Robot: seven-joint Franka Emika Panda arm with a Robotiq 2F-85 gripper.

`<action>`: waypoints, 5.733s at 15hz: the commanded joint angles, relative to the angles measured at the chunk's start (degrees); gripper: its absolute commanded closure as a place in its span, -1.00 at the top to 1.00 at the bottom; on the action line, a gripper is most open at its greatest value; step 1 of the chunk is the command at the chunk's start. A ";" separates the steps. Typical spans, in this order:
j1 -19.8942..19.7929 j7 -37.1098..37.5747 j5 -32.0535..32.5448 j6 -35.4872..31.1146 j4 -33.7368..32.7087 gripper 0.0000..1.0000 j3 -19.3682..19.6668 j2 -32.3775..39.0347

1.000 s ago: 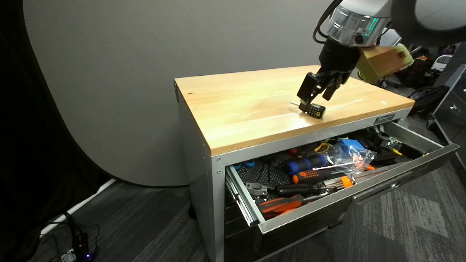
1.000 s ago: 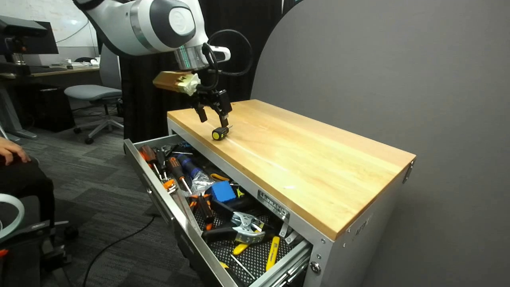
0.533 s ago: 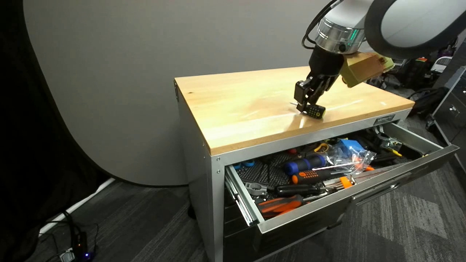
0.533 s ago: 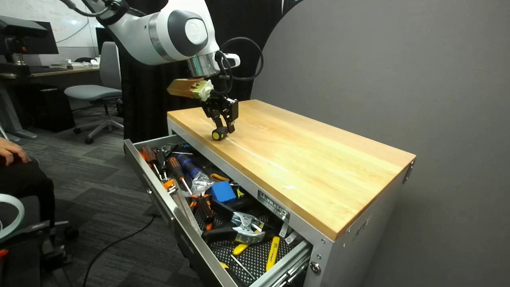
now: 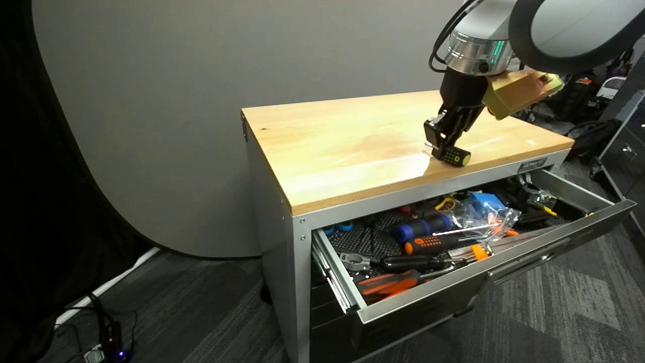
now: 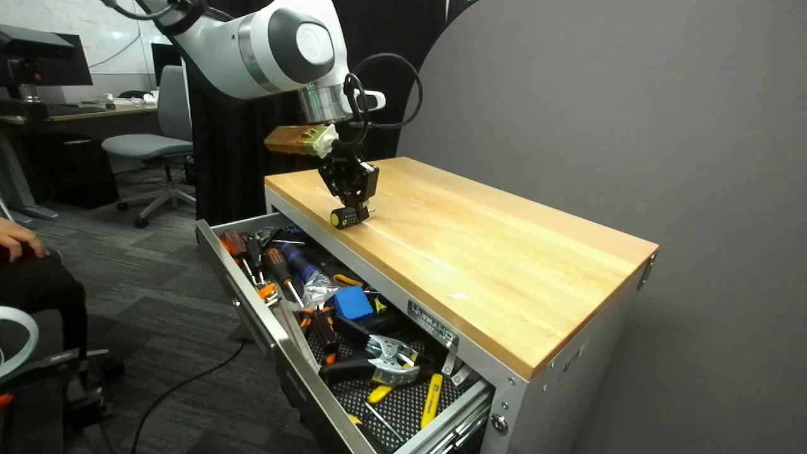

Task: Put the screwdriver in the open drawer and then close the drawer

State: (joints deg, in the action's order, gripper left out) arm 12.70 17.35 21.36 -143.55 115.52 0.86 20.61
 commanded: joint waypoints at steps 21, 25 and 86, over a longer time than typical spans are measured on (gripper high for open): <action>3.81 34.20 24.53 -12.53 25.17 0.20 -0.33 -10.76; 2.53 29.53 22.67 -8.60 26.80 0.82 -1.17 -11.43; 15.92 39.01 -13.39 -30.97 13.96 -0.90 7.08 8.36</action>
State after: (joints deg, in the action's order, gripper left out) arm 26.01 55.11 10.20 -170.91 132.96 5.85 25.62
